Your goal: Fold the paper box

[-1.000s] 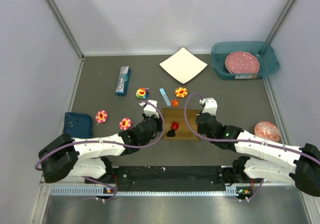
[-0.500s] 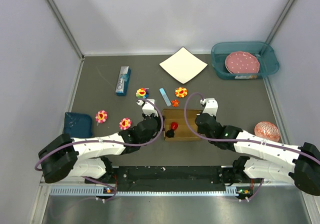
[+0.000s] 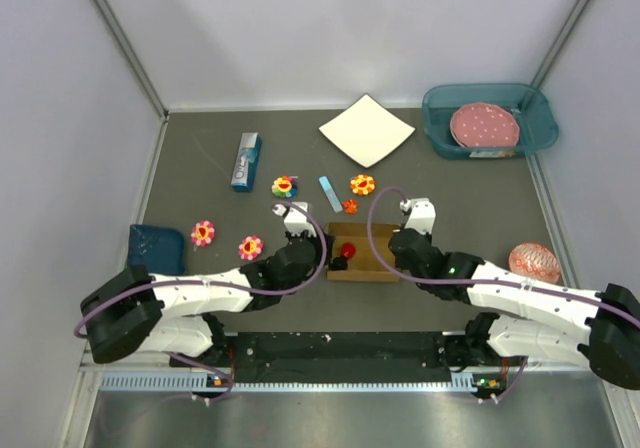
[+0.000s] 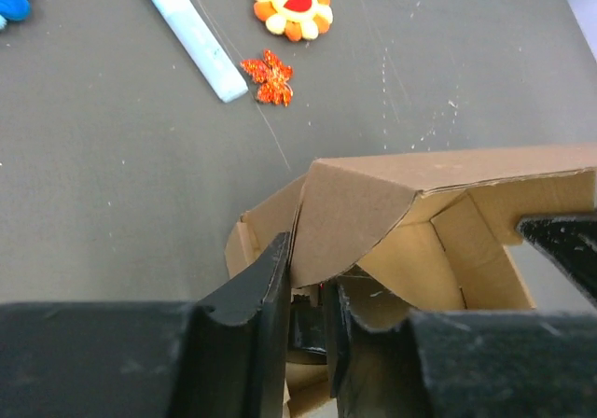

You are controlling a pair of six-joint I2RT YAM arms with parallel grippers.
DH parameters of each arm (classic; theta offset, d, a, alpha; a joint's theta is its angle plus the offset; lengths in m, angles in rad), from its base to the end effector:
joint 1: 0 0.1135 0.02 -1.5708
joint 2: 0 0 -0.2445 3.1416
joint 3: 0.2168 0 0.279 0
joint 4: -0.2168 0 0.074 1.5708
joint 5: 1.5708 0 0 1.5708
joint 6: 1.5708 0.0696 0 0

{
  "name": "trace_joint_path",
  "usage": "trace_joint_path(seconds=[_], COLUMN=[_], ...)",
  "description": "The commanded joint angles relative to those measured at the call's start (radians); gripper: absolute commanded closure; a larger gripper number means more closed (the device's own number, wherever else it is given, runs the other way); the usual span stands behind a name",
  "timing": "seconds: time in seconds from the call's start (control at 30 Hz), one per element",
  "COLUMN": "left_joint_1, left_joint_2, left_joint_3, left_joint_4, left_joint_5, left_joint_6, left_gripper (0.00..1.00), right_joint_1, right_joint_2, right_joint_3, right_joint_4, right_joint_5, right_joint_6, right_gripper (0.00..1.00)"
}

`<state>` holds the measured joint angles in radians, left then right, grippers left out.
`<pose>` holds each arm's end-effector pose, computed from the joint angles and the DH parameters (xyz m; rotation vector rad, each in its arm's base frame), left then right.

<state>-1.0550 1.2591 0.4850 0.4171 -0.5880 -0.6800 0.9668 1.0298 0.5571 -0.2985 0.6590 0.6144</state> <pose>0.1842 -0.2466 0.1526 -0.0377 1.9137 -0.6252 0.1808 0.1869 0.1625 -0.0705 2.1560 0.1277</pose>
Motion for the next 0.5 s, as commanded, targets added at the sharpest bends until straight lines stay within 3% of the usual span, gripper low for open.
trace_joint_path(seconds=[0.0, 0.07, 0.2, 0.47], left_joint_1=[-0.019, -0.019, -0.019, -0.019], left_joint_2=[-0.044, -0.072, -0.107, -0.141], left_joint_3=[-0.036, -0.046, -0.063, -0.106], left_joint_4=[0.003, 0.0, -0.011, 0.003], left_joint_5=[0.022, 0.001, -0.041, -0.076], left_joint_6=[0.033, 0.063, 0.103, 0.132], left_gripper=[0.71, 0.64, 0.6, 0.6], right_joint_1=[0.023, 0.024, 0.03, 0.046], right_joint_2=[-0.01, -0.013, -0.014, -0.011], right_joint_3=[0.024, 0.023, 0.021, 0.018], right_joint_4=[0.009, 0.007, 0.009, 0.029], right_joint_5=[-0.033, -0.033, -0.027, -0.033], right_joint_6=[0.024, 0.025, 0.031, 0.05], right_gripper=[1.0, 1.0, 1.0, 1.0])
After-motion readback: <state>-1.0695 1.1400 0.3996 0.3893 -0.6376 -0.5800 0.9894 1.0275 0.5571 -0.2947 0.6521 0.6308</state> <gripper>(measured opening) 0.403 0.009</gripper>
